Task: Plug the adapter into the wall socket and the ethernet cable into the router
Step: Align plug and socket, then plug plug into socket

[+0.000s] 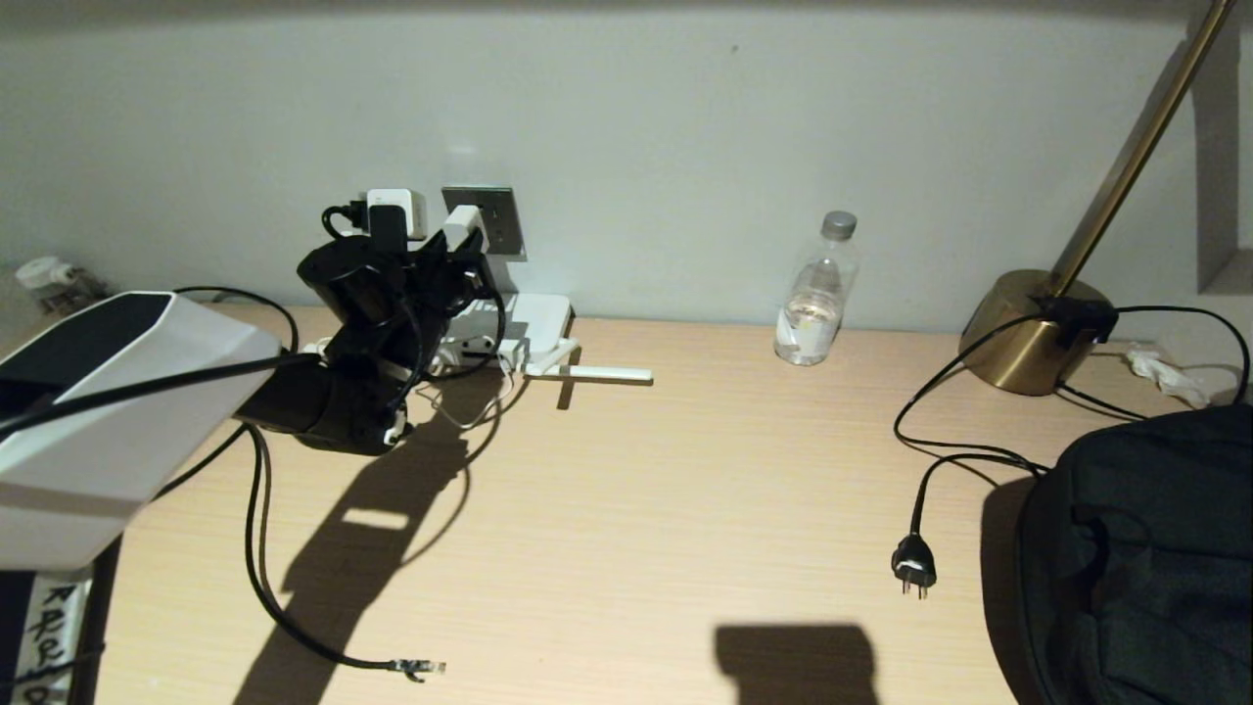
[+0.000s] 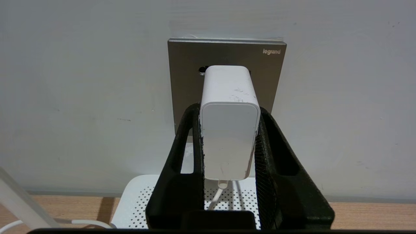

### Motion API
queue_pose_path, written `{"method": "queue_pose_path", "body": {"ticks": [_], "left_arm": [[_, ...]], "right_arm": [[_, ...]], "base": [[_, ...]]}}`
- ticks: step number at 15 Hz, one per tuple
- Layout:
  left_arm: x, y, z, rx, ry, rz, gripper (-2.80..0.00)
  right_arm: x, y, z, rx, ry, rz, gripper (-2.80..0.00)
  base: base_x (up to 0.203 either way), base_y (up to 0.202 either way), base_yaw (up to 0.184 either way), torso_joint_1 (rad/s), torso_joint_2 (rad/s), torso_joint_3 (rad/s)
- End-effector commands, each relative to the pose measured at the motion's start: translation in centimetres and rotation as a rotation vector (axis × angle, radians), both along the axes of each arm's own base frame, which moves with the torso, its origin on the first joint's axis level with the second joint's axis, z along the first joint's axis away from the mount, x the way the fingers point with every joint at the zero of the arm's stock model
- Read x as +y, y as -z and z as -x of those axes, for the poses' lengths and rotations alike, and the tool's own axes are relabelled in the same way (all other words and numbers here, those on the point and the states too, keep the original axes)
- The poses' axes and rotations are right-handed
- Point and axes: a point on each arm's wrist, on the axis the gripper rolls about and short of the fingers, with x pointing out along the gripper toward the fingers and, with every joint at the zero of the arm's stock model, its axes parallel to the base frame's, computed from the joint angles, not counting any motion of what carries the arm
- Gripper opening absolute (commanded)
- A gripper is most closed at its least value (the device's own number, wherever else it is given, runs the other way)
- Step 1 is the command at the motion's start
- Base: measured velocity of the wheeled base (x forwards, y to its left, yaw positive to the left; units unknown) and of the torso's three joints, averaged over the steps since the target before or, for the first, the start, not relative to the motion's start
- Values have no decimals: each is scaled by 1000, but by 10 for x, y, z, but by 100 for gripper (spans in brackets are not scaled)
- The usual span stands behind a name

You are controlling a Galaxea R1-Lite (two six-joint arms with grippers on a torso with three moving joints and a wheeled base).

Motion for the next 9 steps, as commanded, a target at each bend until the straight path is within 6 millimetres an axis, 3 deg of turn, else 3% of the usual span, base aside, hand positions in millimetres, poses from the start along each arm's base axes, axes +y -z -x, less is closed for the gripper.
{"method": "queue_pose_path", "body": {"ticks": [1,9], "left_arm": [[0,4,-2,2,0,0,-280],[-1,-1,-8,-10,-2,2,-280]], "right_arm": [[0,0,0,2,-2,0,-280],[0,0,0,2,-2,0,-280]], "base": [[0,0,0,0,0,0],[0,0,0,0,0,0]]}}
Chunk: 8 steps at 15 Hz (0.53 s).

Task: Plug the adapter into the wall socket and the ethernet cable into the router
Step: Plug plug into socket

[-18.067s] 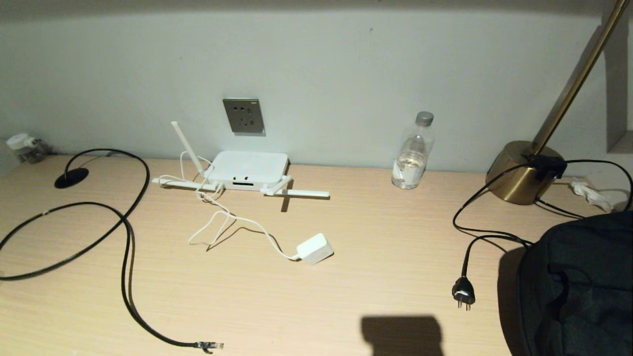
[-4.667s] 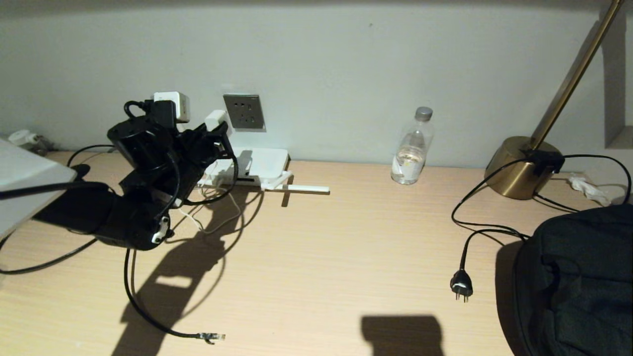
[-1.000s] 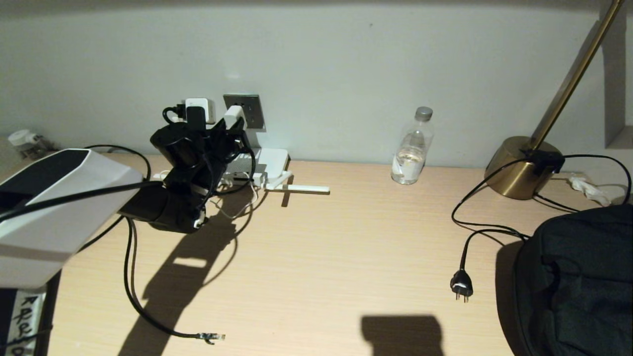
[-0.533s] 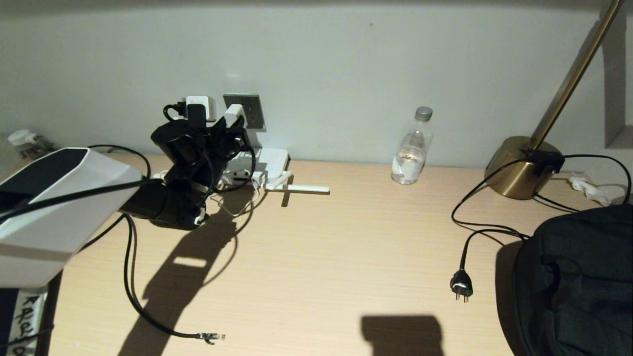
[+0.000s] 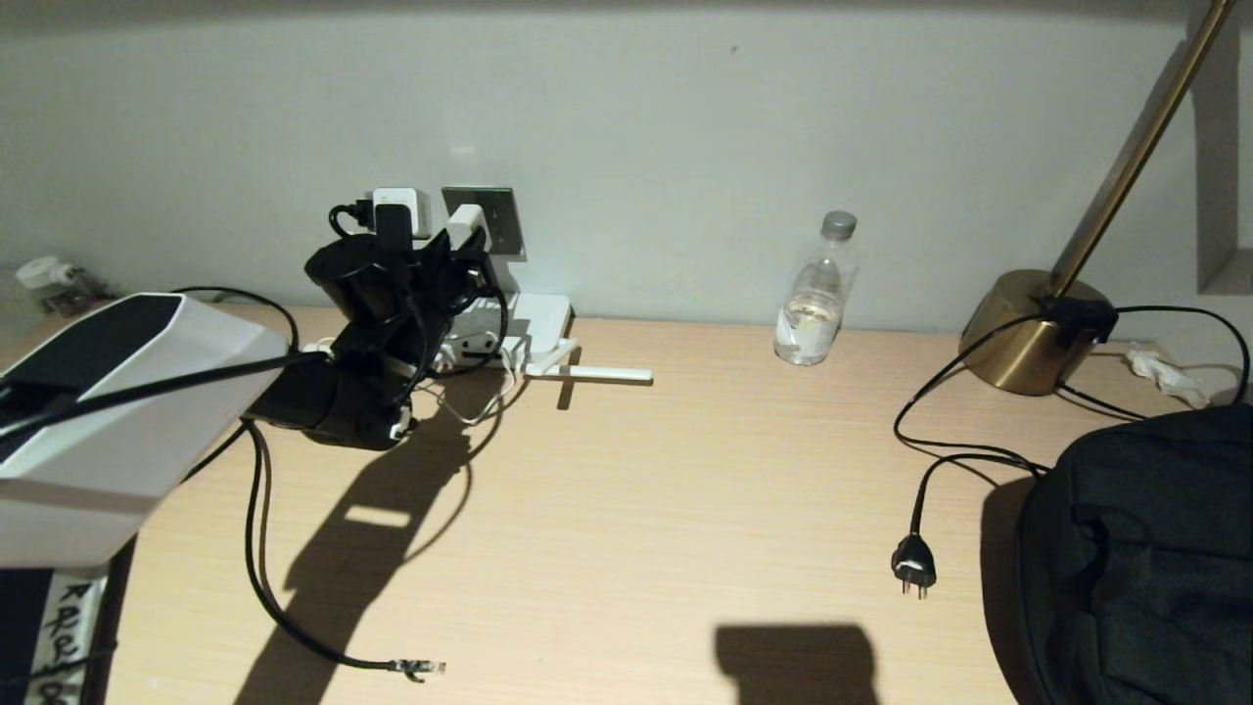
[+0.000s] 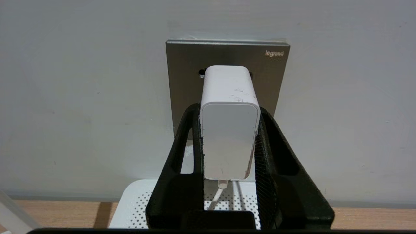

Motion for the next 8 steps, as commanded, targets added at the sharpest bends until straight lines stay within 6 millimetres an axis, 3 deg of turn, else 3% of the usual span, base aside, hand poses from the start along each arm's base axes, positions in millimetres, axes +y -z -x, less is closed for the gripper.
{"method": "queue_pose_path", "body": {"ticks": [1,8], "left_arm": [[0,0,-1,-7,-1,2,-280],[2,3,-3,-3,-8,0,-280]], "right_arm": [[0,0,0,2,-1,0,-280],[0,0,0,2,0,0,-280]], "base": [[0,0,0,0,0,0],[0,0,0,0,0,0]]}}
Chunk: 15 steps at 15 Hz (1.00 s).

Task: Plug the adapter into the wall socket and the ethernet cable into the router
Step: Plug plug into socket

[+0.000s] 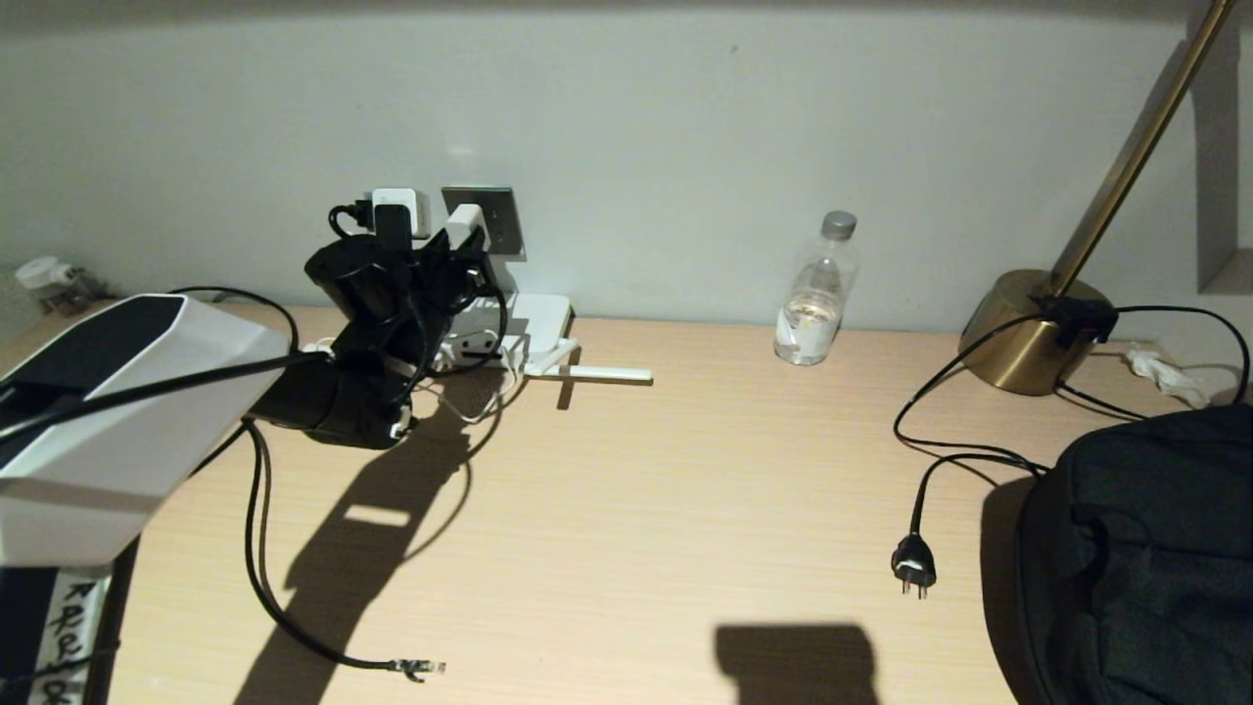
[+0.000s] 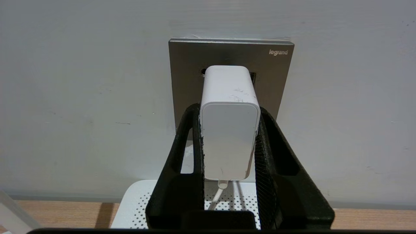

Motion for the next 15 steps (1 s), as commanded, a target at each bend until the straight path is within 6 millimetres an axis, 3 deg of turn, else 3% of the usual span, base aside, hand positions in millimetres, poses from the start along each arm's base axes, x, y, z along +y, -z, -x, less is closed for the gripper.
{"method": "queue_pose_path", "body": {"ticks": [1,15], "left_arm": [[1,0,-1,-7,-4,2,-280],[0,-6,-11,-13,-6,3,-280]], "right_arm": [[0,0,0,2,0,0,-280],[0,0,0,2,0,0,-280]], "base": [[0,0,0,0,0,0],[0,0,0,0,0,0]]}}
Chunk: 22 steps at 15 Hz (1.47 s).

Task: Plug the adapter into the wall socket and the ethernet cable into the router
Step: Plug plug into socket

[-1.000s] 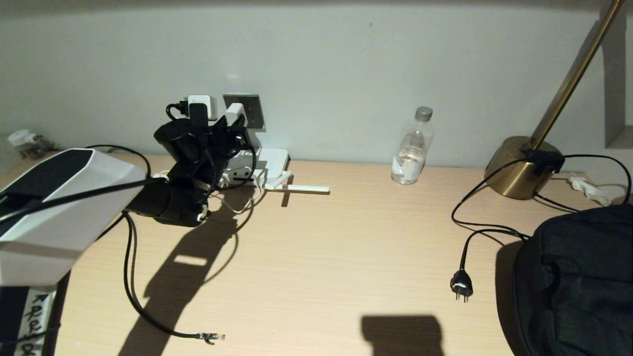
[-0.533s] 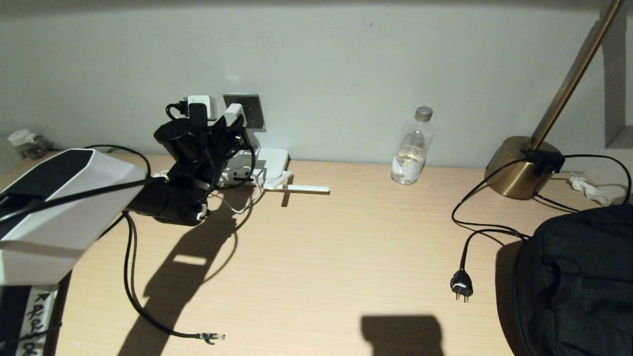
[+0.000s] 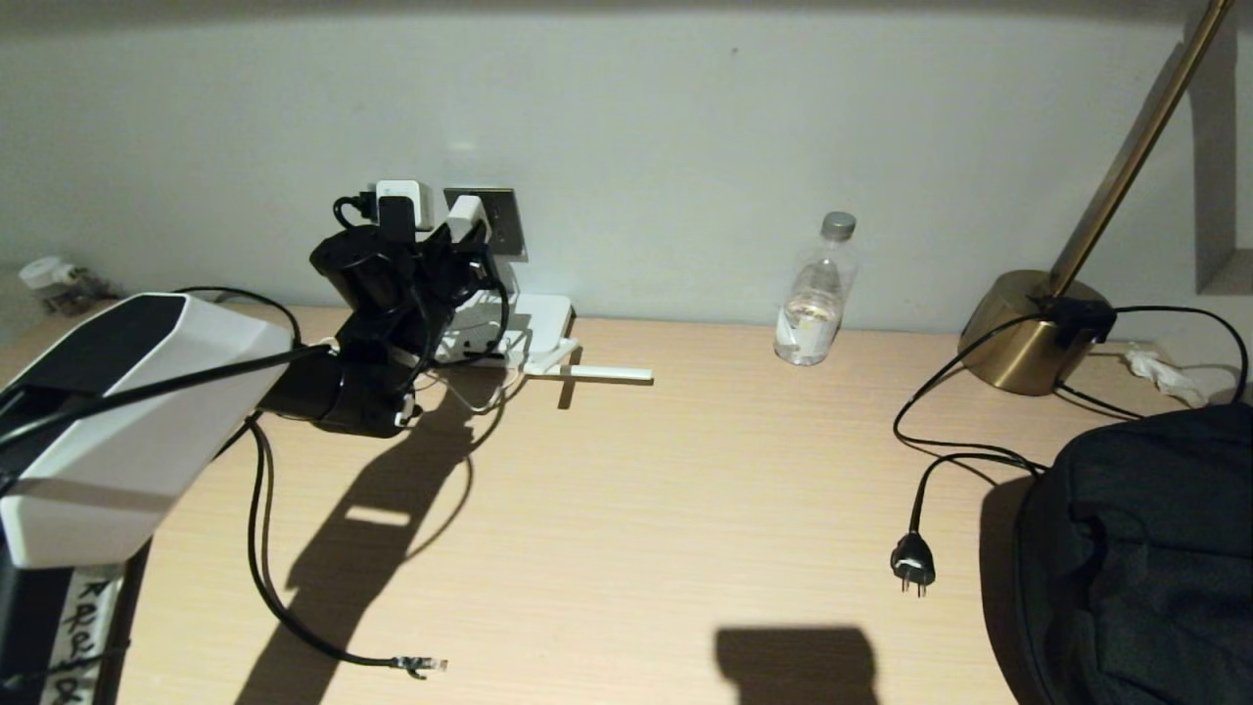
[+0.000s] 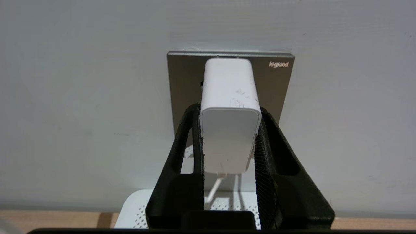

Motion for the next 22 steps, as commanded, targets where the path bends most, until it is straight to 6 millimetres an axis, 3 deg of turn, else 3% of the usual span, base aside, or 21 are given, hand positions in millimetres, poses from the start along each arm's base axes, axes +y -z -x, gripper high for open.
{"method": "queue_pose_path", "body": {"ticks": [1,22], "left_arm": [[0,1,-3,-9,-2,2,-280],[1,7,7,34,-3,-7,-280]], "right_arm": [[0,0,0,2,0,0,-280],[0,0,0,2,0,0,-280]], "base": [[0,0,0,0,0,0],[0,0,0,0,0,0]]}}
